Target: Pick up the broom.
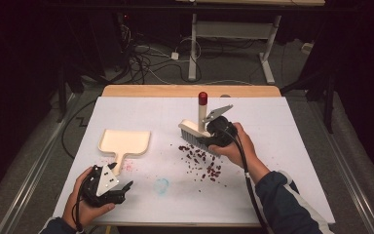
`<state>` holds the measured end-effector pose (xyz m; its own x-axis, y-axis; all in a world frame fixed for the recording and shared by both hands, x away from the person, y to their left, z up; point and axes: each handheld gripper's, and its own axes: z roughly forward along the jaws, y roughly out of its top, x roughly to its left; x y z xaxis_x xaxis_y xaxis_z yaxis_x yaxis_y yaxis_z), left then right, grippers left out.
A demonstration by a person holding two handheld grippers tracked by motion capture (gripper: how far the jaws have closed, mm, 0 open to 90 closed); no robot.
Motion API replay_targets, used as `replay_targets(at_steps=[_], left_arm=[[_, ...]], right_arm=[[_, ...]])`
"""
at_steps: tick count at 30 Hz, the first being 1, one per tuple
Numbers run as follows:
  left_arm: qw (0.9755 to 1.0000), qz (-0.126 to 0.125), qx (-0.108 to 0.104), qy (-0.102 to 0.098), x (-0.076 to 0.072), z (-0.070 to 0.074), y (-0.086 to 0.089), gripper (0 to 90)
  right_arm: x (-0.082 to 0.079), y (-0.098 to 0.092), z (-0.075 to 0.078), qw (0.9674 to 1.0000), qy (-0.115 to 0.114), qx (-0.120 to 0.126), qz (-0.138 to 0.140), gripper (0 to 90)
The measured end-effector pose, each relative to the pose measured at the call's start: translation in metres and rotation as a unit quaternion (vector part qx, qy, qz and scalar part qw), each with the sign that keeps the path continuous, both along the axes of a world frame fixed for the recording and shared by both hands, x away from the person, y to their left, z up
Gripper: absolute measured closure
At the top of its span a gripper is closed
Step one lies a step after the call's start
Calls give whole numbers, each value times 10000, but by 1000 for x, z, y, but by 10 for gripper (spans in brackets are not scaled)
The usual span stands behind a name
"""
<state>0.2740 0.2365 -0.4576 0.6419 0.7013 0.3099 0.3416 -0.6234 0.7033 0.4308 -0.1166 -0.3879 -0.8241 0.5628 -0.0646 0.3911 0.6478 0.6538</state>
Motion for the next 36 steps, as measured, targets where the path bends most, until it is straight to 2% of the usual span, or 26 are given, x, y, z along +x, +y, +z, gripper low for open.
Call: replay_targets(at_steps=[1, 3, 4, 6, 7, 9, 10, 11, 12, 13, 14, 15, 16, 18, 20, 22, 23, 24, 25, 26, 27, 28, 30, 32, 34, 36], left_arm=[[10000, 3, -2, -1, 0, 0, 0, 212], [10000, 3, 11, -7, 0, 0, 0, 212], [10000, -11, 25, -7, -1, 0, 0, 212], [10000, -21, 20, -9, -1, 0, 0, 212], [10000, -32, 19, -9, -1, 0, 0, 212], [10000, -49, 23, -16, 0, 0, -1, 212], [10000, -62, 31, -9, 0, 0, -1, 212], [10000, -72, 41, -6, 0, -1, -1, 212], [10000, -86, 46, -7, 0, -1, -2, 212], [9999, -97, 46, -8, 1, -1, -2, 212], [9999, -104, 41, -12, 1, -1, -2, 212], [10000, -95, 18, 3, 2, -2, -1, 212], [10000, -95, 18, 3, 2, -2, -1, 212], [10000, -87, 4, 28, 3, -2, 1, 212], [10000, -76, -5, 44, 3, -3, 1, 212], [10000, -74, 0, 49, 2, -3, 2, 212], [10000, -74, 12, 41, 1, -3, 2, 212], [10000, -71, 15, 32, 0, -2, 1, 212], [10000, -71, 15, 32, 0, -2, 1, 212], [10000, -54, 26, 35, 0, -2, 1, 212], [10000, -54, 26, 35, 0, -2, 1, 212], [10000, -43, 19, 38, 0, -2, 1, 212], [9999, -48, 76, 58, 1, -3, 0, 212], [9999, -51, 106, 58, 1, -3, -1, 212], [9999, -47, 120, 61, 1, -3, -2, 212], [9999, -29, 143, 63, 0, -3, -2, 212]], right_arm=[[-1, 4, 2, 9998, -127, 108, -108, 678], [1, 12, 2, 9993, -259, 158, -224, 678], [3, 16, 1, 9990, -366, 108, -212, 678], [9, 26, -3, 9967, -736, -232, -239, 679], [14, 29, -6, 9946, -941, -380, -208, 678], [26, 33, -12, 9917, -1195, -466, 16, 678], [26, 33, -12, 9917, -1195, -466, 16, 678], [39, 36, -20, 9877, -1418, -590, 283, 678], [45, 37, -24, 9870, -1453, -615, 306, 678], [52, 37, -29, 9886, -1391, -471, 346, 678], [52, 37, -29, 9886, -1391, -471, 346, 678], [61, 37, -37, 9901, -1299, -251, 466, 678], [64, 37, -42, 9902, -1293, -236, 483, 678], [66, 38, -50, 9902, -1198, -150, 699, 678], [64, 37, -51, 9896, -1106, -32, 920, 679], [59, 36, -52, 9862, -1089, -132, 1241, 678], [55, 34, -53, 9831, -1174, -201, 1391, 678], [51, 32, -54, 9803, -1148, -218, 1590, 677], [51, 32, -54, 9803, -1148, -218, 1590, 677], [44, 26, -56, 9747, -1137, -291, 1900, 674], [40, 23, -58, 9731, -1094, -319, 2002, 671], [36, 19, -59, 9727, -1001, -286, 2073, 669], [29, 10, -61, 9700, -976, -238, 2212, 668], [27, 5, -61, 9693, -936, -218, 2263, 668], [20, -8, -58, 9667, -926, -134, 2381, 668], [15, -14, -56, 9643, -915, -175, 2480, 668]])
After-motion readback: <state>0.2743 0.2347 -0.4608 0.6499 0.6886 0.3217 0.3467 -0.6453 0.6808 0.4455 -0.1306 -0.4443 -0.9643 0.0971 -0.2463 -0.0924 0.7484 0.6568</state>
